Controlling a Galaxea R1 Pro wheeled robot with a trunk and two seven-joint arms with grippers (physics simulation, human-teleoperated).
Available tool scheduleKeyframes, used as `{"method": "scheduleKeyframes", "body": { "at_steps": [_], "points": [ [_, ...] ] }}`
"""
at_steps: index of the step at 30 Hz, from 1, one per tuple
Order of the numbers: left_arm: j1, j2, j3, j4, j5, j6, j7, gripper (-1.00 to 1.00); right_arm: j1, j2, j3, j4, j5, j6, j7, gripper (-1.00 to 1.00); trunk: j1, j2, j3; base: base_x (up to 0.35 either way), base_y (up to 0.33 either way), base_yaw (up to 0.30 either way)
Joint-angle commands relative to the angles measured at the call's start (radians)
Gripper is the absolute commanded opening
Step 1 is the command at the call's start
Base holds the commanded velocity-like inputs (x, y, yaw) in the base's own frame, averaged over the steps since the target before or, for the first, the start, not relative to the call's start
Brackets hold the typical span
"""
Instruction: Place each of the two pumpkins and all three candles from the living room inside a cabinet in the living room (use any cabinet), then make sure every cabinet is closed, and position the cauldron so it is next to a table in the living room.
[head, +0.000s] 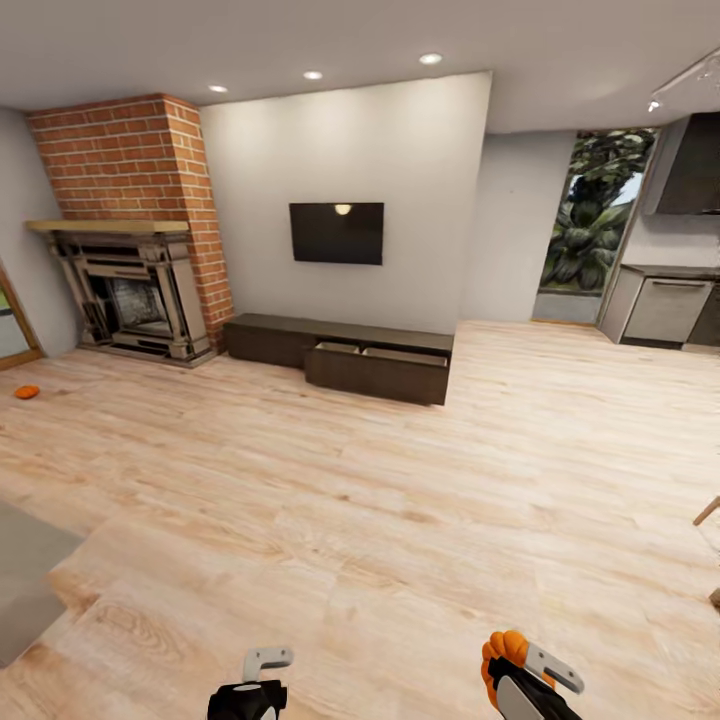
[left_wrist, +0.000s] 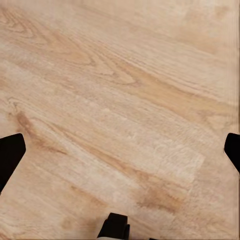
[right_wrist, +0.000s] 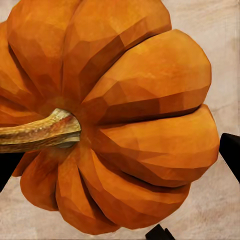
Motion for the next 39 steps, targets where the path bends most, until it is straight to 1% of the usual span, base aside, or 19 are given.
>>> {"method": "scheduleKeyframes", "body": {
  "at_steps": [1, 11, 32, 39],
  "points": [
    [-0.001, 0.001, -0.008, -0.002, 0.007, 0.004, 0.009, 1.00, -0.001, -0.001, 0.009, -0.002, 0.000, 0.006, -0.009, -1.00, 0.001, -0.001, -0.001, 0.350, -0.016, -0.066],
    [-0.001, 0.001, -0.008, -0.002, 0.007, 0.004, 0.009, 1.00, -0.001, -0.001, 0.009, -0.002, -0.001, 0.006, -0.010, -1.00, 0.001, -0.001, -0.001, 0.350, 0.007, -0.008],
    [-0.001, 0.001, -0.008, -0.002, 0.007, 0.004, 0.009, 1.00, -0.001, -0.001, 0.010, -0.002, -0.003, 0.005, -0.008, -1.00, 0.001, -0.001, -0.001, 0.350, 0.071, 0.001],
    [-0.001, 0.001, -0.008, -0.002, 0.007, 0.003, 0.009, 1.00, -0.001, -0.001, 0.010, -0.002, -0.003, 0.004, -0.008, -1.00, 0.001, -0.001, -0.001, 0.350, 0.073, 0.056]
  ]
}}
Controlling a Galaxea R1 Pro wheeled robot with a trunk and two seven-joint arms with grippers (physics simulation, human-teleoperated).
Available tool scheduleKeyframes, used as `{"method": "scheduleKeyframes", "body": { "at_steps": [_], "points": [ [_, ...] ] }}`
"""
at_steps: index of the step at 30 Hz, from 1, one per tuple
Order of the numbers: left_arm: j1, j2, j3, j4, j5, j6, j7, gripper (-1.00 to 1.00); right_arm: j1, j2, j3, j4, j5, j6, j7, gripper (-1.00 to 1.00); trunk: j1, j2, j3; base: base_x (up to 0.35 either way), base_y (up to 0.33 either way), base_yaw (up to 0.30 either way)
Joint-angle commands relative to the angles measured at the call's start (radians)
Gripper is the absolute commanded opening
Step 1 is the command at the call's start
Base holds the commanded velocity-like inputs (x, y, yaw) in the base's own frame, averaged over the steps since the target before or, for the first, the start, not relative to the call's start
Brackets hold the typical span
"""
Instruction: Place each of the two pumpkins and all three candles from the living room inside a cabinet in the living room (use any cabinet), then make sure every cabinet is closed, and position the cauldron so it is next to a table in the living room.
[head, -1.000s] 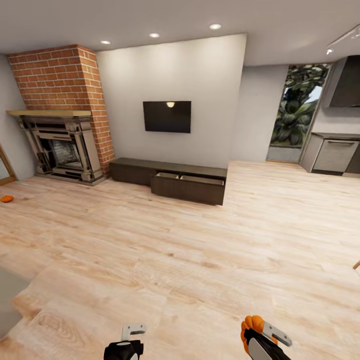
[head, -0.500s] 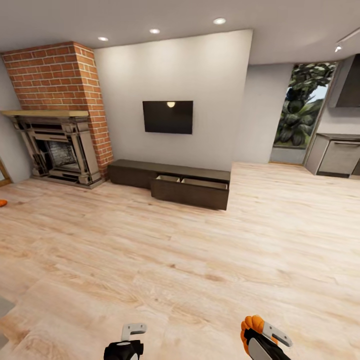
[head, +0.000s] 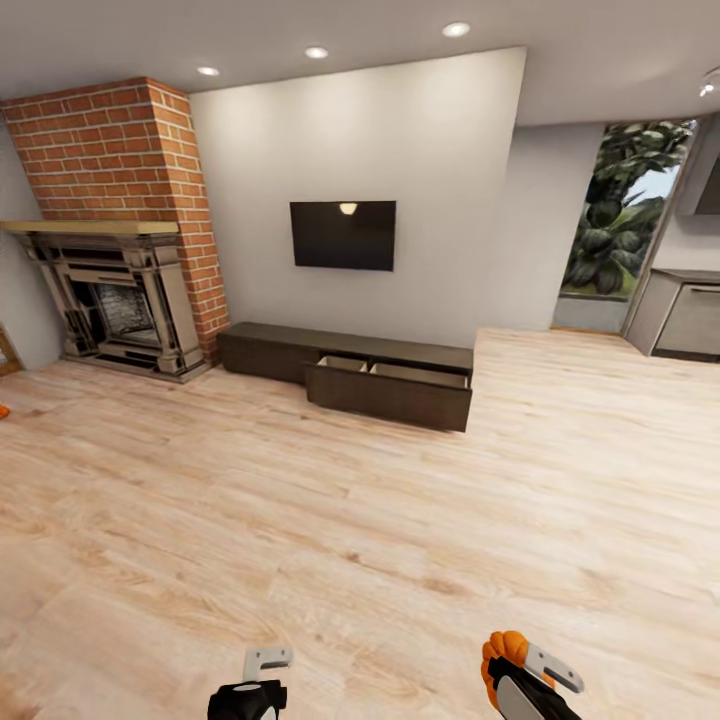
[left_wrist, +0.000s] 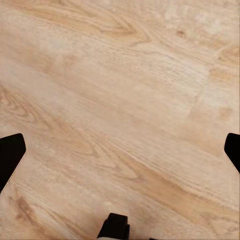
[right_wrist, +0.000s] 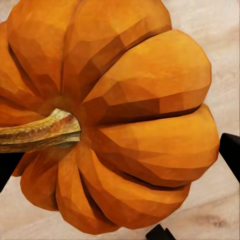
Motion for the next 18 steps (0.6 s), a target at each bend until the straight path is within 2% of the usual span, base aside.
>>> {"method": "scheduleKeyframes", "body": {
  "at_steps": [1, 9, 18],
  "points": [
    [-0.001, 0.001, -0.008, -0.002, 0.007, 0.005, 0.008, 1.00, -0.001, -0.001, 0.009, -0.003, 0.000, 0.006, -0.009, -1.00, 0.001, -0.001, -0.001, 0.350, 0.073, 0.068],
    [-0.001, 0.001, -0.008, -0.002, 0.007, 0.005, 0.008, 1.00, -0.001, -0.001, 0.010, -0.002, -0.001, -0.035, -0.011, -1.00, 0.001, -0.001, -0.001, 0.350, 0.073, 0.114],
    [-0.001, 0.000, -0.009, -0.002, 0.007, 0.005, 0.008, 1.00, -0.001, 0.000, 0.013, -0.002, 0.000, -0.037, -0.011, -1.00, 0.001, -0.001, -0.001, 0.350, 0.070, 0.255]
  ]
}}
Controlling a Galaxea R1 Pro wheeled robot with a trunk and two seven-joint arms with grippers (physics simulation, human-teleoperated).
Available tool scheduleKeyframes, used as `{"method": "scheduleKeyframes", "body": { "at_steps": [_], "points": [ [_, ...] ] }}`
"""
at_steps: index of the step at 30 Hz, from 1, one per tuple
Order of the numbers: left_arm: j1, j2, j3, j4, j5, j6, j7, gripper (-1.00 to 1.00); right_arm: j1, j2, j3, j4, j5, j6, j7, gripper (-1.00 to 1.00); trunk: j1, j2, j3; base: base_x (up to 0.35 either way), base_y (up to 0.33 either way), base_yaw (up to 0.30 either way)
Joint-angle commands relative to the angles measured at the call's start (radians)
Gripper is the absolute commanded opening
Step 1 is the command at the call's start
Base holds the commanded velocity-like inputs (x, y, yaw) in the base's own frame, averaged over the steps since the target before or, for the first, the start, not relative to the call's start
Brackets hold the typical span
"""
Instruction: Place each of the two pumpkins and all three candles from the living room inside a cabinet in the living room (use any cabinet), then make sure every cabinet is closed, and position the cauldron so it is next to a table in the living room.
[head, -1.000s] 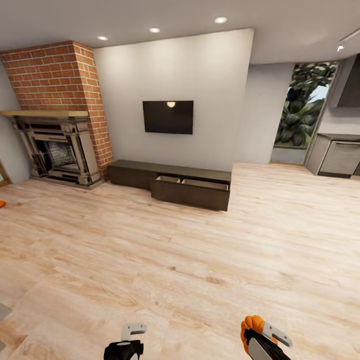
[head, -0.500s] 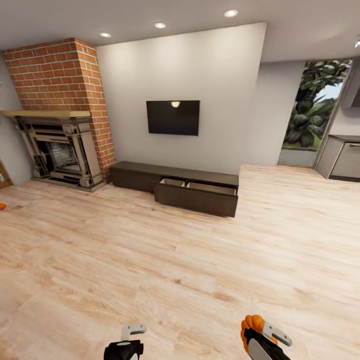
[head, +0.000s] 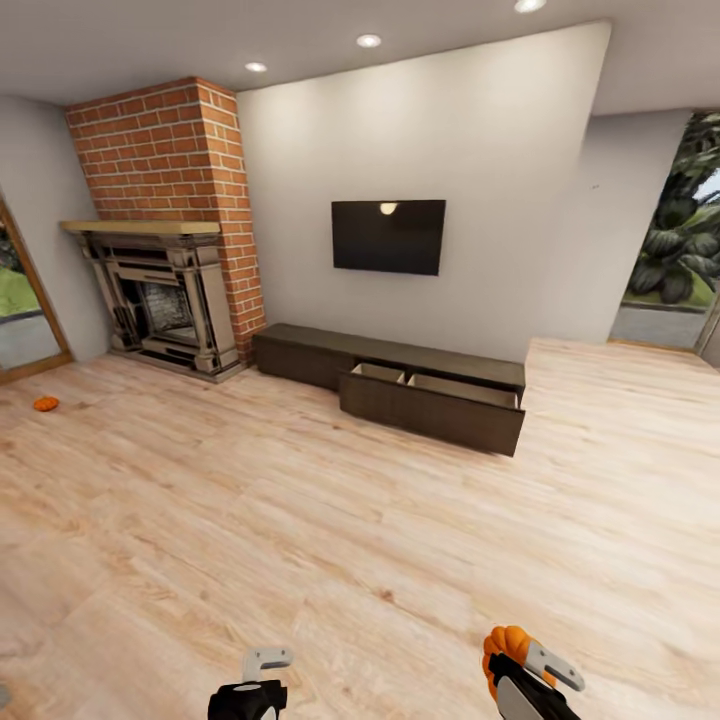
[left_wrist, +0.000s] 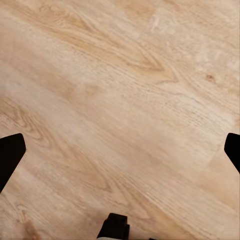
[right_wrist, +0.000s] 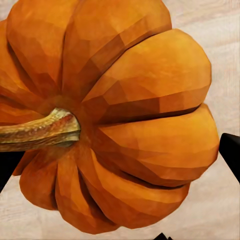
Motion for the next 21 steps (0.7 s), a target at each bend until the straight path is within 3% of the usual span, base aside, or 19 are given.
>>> {"method": "scheduleKeyframes", "body": {
  "at_steps": [1, 15, 21],
  "points": [
    [-0.001, 0.000, -0.008, -0.001, 0.007, 0.004, 0.008, 1.00, -0.001, -0.001, 0.009, -0.003, -0.003, 0.002, -0.009, -1.00, 0.001, -0.001, -0.001, 0.350, 0.030, 0.274],
    [-0.001, -0.008, -0.009, -0.001, 0.006, 0.004, 0.008, 1.00, -0.001, -0.002, 0.008, -0.004, -0.004, 0.002, -0.009, -1.00, 0.001, -0.001, -0.005, 0.350, 0.003, 0.273],
    [-0.001, -0.008, -0.009, -0.001, 0.006, 0.004, 0.008, 1.00, -0.001, -0.002, 0.009, -0.004, -0.002, 0.002, -0.008, -1.00, 0.001, -0.001, -0.006, 0.350, 0.000, 0.063]
  ]
}}
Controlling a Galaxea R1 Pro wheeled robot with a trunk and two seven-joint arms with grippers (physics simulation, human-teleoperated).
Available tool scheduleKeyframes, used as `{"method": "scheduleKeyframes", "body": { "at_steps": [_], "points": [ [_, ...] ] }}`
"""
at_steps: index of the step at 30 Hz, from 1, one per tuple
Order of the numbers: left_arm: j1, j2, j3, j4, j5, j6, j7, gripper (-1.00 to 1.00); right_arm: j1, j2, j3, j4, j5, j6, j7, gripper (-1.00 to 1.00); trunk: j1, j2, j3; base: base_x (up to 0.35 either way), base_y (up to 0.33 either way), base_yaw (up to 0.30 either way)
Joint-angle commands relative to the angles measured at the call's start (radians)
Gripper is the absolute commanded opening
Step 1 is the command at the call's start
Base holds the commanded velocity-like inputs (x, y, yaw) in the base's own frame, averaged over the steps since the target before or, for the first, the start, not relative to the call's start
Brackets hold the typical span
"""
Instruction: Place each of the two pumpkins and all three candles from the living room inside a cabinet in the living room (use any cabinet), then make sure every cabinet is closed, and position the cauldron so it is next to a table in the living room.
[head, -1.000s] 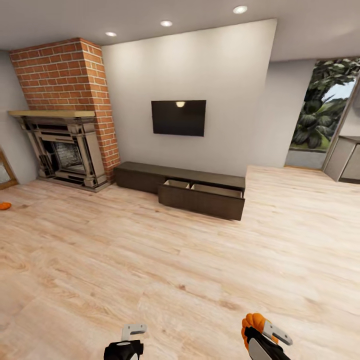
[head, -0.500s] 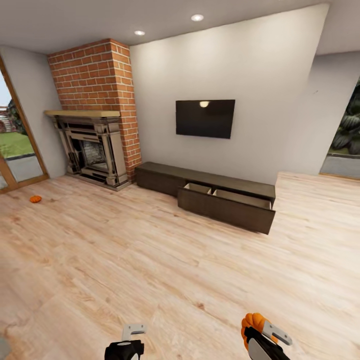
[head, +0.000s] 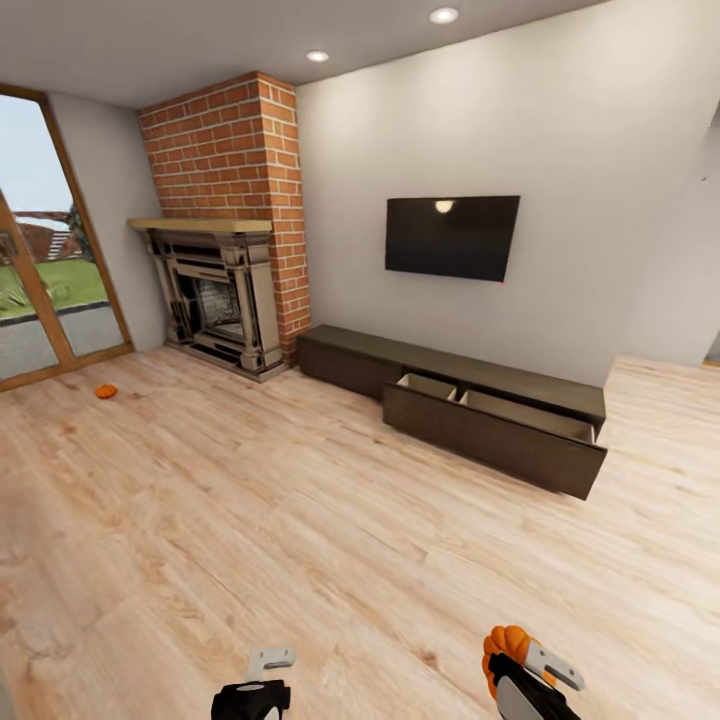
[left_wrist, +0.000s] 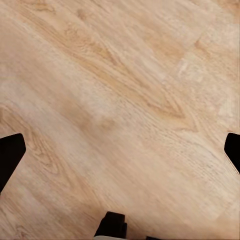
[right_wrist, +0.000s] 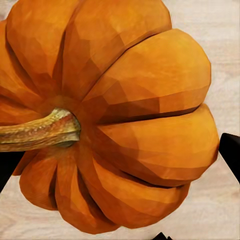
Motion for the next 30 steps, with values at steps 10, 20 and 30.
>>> {"method": "scheduleKeyframes", "body": {
  "at_steps": [10, 20, 30],
  "points": [
    [-0.001, 0.001, -0.008, -0.002, 0.007, 0.004, 0.009, 1.00, -0.001, 0.000, 0.010, -0.001, -0.004, 0.005, -0.012, -1.00, 0.001, -0.001, -0.001, 0.350, 0.000, 0.195],
    [-0.001, 0.001, -0.008, -0.002, 0.008, 0.004, 0.009, 1.00, -0.001, 0.000, 0.007, -0.002, -0.005, 0.005, -0.013, -1.00, 0.001, -0.001, -0.001, 0.350, 0.024, 0.279],
    [-0.001, 0.001, -0.008, -0.002, 0.008, -0.002, 0.009, 1.00, -0.001, 0.000, 0.006, -0.002, -0.005, 0.005, -0.014, -1.00, 0.001, -0.001, -0.003, 0.350, 0.088, 0.271]
  ]
}}
